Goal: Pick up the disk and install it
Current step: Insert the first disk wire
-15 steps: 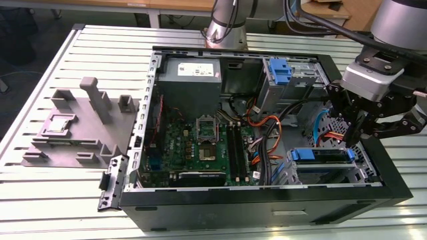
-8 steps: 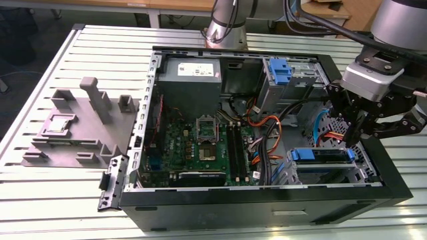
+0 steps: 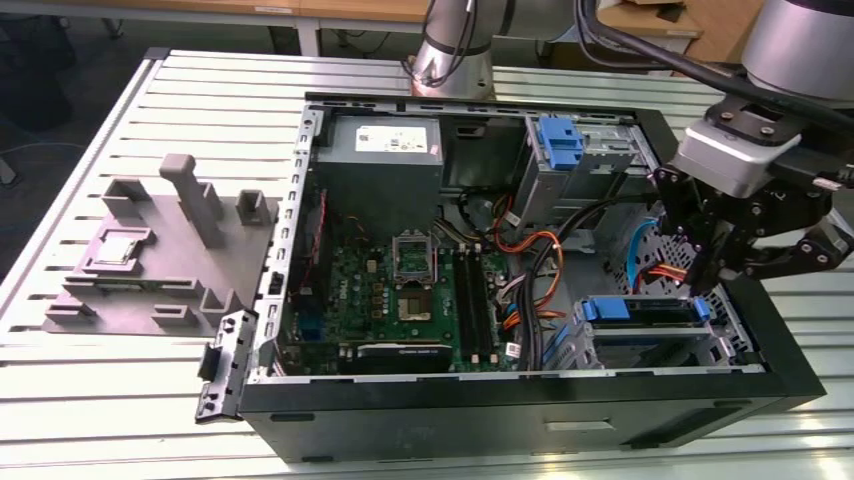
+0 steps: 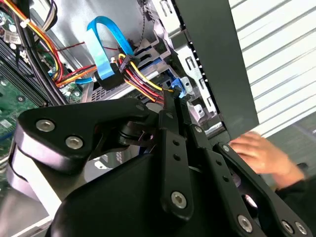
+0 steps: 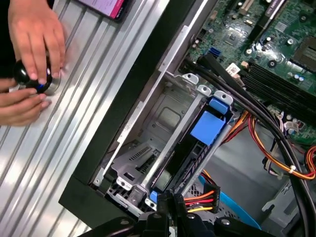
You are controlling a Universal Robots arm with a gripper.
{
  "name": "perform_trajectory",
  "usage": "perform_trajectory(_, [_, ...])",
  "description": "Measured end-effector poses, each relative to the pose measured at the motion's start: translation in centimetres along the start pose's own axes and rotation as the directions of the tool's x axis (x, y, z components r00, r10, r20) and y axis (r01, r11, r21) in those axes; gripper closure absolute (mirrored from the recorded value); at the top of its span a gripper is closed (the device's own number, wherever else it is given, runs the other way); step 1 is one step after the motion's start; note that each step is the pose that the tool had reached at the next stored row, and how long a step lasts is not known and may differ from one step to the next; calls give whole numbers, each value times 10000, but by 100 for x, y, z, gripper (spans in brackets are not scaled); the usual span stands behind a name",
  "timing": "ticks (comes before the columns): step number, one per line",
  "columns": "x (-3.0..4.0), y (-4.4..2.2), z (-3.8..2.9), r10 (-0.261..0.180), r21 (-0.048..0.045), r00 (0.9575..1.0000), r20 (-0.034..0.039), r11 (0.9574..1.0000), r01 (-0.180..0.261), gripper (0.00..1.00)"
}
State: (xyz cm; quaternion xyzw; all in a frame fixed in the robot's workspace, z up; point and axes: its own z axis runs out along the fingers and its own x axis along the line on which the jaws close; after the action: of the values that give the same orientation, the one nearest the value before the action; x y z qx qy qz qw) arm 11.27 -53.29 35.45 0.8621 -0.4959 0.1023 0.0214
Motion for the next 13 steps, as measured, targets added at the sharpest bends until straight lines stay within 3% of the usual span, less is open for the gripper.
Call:
perform_trajectory(5, [0, 0, 3, 722, -145, 9974, -53, 9973, -722, 84])
perform_trajectory(10, [-2, 0, 8, 1323, -268, 9912, -105, 9908, -1325, 84])
perform_trajectory(13, [-3, 1, 15, 1559, -374, 9877, -100, 9870, -1562, 84])
